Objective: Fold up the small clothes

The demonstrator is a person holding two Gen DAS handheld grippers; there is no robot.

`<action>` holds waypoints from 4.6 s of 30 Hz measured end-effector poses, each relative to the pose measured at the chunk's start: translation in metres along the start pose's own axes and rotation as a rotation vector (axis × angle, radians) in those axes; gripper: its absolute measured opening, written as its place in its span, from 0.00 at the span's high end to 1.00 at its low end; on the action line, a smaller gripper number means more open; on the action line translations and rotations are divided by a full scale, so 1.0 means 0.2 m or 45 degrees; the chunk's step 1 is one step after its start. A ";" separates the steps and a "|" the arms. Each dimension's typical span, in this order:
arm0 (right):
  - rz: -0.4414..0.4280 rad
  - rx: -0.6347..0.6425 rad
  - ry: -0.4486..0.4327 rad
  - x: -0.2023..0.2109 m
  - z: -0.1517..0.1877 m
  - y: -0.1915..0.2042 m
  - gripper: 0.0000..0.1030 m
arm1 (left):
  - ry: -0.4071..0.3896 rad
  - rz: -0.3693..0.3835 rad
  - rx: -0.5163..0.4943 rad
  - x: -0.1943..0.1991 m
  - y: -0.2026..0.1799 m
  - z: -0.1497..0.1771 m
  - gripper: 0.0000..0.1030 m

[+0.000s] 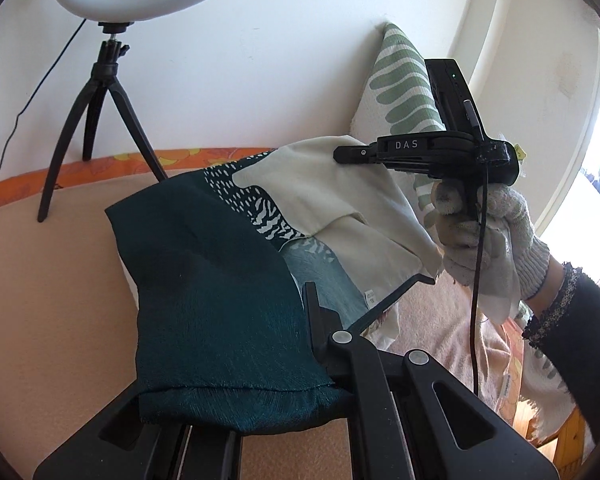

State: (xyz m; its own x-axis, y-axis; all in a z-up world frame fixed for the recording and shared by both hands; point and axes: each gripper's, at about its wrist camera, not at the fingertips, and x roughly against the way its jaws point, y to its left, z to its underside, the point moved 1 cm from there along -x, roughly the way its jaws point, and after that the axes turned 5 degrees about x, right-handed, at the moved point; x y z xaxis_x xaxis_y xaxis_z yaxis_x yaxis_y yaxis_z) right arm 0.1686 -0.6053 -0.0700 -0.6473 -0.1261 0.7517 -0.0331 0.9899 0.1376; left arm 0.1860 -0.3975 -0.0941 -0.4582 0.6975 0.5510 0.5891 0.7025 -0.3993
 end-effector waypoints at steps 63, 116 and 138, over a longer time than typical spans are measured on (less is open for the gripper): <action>0.482 0.021 -0.345 1.18 0.49 1.27 0.00 | -0.200 -0.223 -0.201 1.41 0.01 0.35 0.18; 0.493 -0.089 -0.431 1.03 0.81 1.40 0.00 | -0.245 -0.405 -0.253 1.51 0.09 0.49 0.01; 0.498 -0.058 -0.423 1.03 0.82 1.44 0.00 | -0.246 -0.402 -0.259 1.52 0.08 0.49 0.01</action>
State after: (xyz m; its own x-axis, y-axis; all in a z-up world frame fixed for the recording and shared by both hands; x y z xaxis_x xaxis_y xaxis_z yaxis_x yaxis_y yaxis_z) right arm -0.0989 -0.3354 0.0186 -0.8118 0.2874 0.5084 0.2883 0.9543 -0.0790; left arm -0.0091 -0.1611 -0.0047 -0.7421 0.4799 0.4678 0.5103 0.8571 -0.0698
